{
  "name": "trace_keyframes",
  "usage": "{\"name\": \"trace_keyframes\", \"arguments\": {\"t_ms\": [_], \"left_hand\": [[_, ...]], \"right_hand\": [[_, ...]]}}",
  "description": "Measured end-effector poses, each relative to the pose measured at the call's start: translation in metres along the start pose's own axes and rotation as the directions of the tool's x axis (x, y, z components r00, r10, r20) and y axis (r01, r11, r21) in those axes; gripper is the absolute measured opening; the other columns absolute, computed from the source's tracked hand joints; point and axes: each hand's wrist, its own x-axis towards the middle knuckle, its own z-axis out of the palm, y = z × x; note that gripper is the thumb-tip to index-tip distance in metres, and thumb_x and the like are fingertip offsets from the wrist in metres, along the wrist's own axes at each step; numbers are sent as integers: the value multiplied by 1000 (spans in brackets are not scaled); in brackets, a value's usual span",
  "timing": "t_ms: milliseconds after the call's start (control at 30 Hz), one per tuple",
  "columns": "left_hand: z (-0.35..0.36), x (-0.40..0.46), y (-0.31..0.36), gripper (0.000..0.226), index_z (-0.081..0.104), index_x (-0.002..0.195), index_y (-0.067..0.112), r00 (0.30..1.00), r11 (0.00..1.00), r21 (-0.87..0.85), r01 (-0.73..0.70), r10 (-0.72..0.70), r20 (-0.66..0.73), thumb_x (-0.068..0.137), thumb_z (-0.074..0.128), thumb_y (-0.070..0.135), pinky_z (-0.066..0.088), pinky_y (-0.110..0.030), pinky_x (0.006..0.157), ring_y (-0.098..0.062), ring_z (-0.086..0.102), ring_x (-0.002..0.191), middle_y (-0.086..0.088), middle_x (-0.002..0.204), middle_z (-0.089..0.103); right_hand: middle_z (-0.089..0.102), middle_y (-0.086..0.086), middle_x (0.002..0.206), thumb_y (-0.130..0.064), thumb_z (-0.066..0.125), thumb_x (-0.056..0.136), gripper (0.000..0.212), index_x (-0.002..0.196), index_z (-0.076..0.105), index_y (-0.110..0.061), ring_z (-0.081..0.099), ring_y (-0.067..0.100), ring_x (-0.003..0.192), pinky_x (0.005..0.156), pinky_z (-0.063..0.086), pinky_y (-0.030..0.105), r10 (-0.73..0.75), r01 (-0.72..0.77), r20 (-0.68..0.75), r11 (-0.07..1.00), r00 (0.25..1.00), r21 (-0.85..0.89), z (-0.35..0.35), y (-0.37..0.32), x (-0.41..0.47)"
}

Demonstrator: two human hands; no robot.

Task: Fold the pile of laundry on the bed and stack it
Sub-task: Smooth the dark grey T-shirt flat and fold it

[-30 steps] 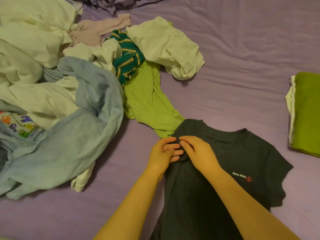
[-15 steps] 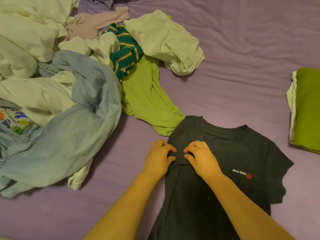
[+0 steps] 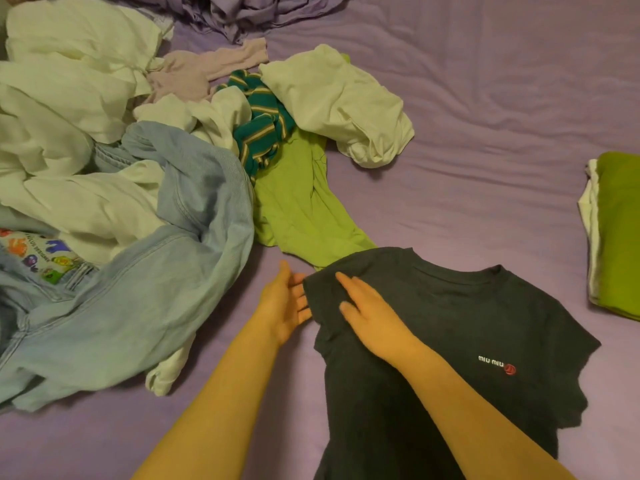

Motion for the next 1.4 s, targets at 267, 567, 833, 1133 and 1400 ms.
{"name": "trace_keyframes", "arguments": {"t_ms": [267, 567, 833, 1133, 1400], "left_hand": [[-4, 1, -47, 9, 58, 93, 12, 946, 661, 704, -261, 320, 50, 94, 58, 20, 47, -16, 63, -10, 58, 74, 4, 82, 59], [-18, 10, -45, 20, 39, 91, 14, 801, 178, 924, -338, 570, 184, 103, 33, 28, 30, -32, 59, -29, 55, 75, -6, 77, 53], [0, -4, -52, 66, 33, 145, 13, 692, -66, 988, -141, 707, 146, 88, 62, 29, 35, -42, 99, -30, 43, 122, -11, 135, 44], [51, -11, -116, 62, 18, 151, 20, 689, -795, 513, -323, 174, 704, 96, 47, 25, -18, -58, 111, -36, -9, 146, -15, 160, -5], [114, -19, -177, 59, 3, 152, 25, 713, -789, 390, -475, -85, 696, 102, 32, 38, -11, -54, 114, -33, -10, 146, -9, 160, -9]], "right_hand": [[10, -3, 160, -23, 36, 102, 53, 151, 17, -22, 0, 15, 147, 117, 11, 30, -10, -46, -121, 893, 993, -449, -2, 28, -2], [-14, 6, 159, -69, 15, 90, 73, 149, -13, -35, -17, 30, 145, 114, 2, 57, 163, -271, -226, 727, 960, -631, 22, 47, -14], [-15, 8, 159, -58, 29, 96, 73, 150, -12, -31, -16, 32, 145, 114, 1, 56, 113, -209, -181, 671, 977, -712, 15, 61, -28], [-15, 3, 159, -52, 32, 98, 69, 149, -11, -35, -14, 29, 146, 116, 3, 54, 318, -395, -239, 661, 918, -638, -43, 133, -109], [0, 10, 160, -37, 31, 102, 56, 152, 11, -22, -2, 30, 147, 118, 10, 44, 306, -533, -459, 664, 834, -525, -98, 186, -148]]}}
